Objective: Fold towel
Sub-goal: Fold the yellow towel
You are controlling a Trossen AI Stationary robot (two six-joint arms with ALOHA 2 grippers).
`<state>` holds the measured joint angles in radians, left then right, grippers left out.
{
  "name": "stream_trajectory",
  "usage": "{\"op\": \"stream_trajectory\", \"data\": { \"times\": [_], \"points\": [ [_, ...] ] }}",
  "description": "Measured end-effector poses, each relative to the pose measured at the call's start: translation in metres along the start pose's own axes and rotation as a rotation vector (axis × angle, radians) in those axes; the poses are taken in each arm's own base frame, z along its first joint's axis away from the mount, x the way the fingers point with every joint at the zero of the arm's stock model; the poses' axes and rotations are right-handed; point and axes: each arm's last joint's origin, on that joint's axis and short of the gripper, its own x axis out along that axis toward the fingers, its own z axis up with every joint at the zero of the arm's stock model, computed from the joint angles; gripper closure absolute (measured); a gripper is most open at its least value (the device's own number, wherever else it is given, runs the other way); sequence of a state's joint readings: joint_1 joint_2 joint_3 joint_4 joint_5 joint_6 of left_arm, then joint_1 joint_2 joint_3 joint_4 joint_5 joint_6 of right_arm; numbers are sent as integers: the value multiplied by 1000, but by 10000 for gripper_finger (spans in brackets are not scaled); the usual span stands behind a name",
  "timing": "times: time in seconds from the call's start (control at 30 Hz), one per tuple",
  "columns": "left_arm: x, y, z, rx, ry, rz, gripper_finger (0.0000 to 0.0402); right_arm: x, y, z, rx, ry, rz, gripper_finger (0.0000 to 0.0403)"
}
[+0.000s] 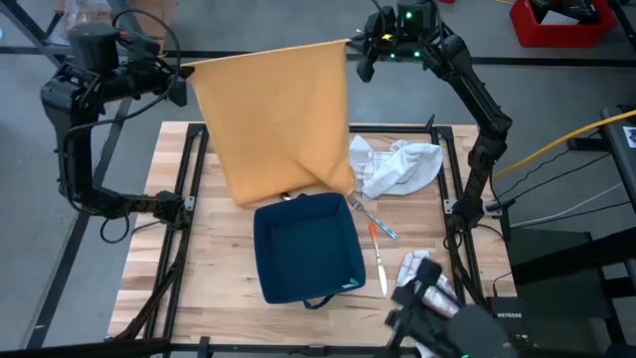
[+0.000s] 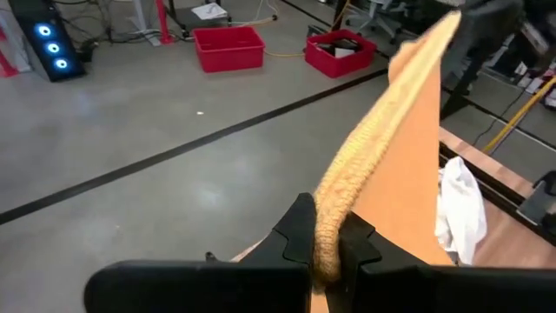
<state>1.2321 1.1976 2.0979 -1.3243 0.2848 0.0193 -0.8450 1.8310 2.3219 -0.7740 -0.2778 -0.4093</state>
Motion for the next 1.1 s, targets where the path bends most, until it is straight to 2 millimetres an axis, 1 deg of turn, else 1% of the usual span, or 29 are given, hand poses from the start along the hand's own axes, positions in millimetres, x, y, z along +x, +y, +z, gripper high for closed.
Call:
{"op": "stream_trajectory", "data": {
  "times": [0.1, 0.2, 0.33, 0.4, 0.5, 0.63, 0.8, 0.87, 0.97, 1.1],
  "points": [
    [1, -2, 0, 5, 4, -6, 401, -5, -15, 0, -8, -51, -42, 402],
    [6, -3, -1, 9, 32, -10, 401, -7, -26, -5, -3, -51, -48, 402],
    [8, -7, -3, 34, 68, 36, 401, 3, -25, -15, -27, -2, 1, 402],
    [10, -9, -5, 65, 87, 60, 401, 9, -25, -21, -68, 25, 15, 402],
    [19, -13, -11, 98, 149, 27, 401, 17, -24, -30, -114, 75, 47, 402],
    [37, -20, -26, 125, 286, -26, 402, 28, -20, -49, -61, 184, 153, 402],
    [60, -30, -46, 182, 427, -99, 402, 19, -10, -64, -46, 336, 270, 402],
    [66, -34, -53, 198, 466, -127, 402, 15, -4, -71, -1, 406, 339, 402],
    [71, -41, -62, 212, 522, -162, 402, 8, 5, -78, 72, 490, 446, 402],
    [67, -50, -72, 201, 614, -247, 402, 1, 23, -80, 151, 548, 594, 402]
  ]
}}
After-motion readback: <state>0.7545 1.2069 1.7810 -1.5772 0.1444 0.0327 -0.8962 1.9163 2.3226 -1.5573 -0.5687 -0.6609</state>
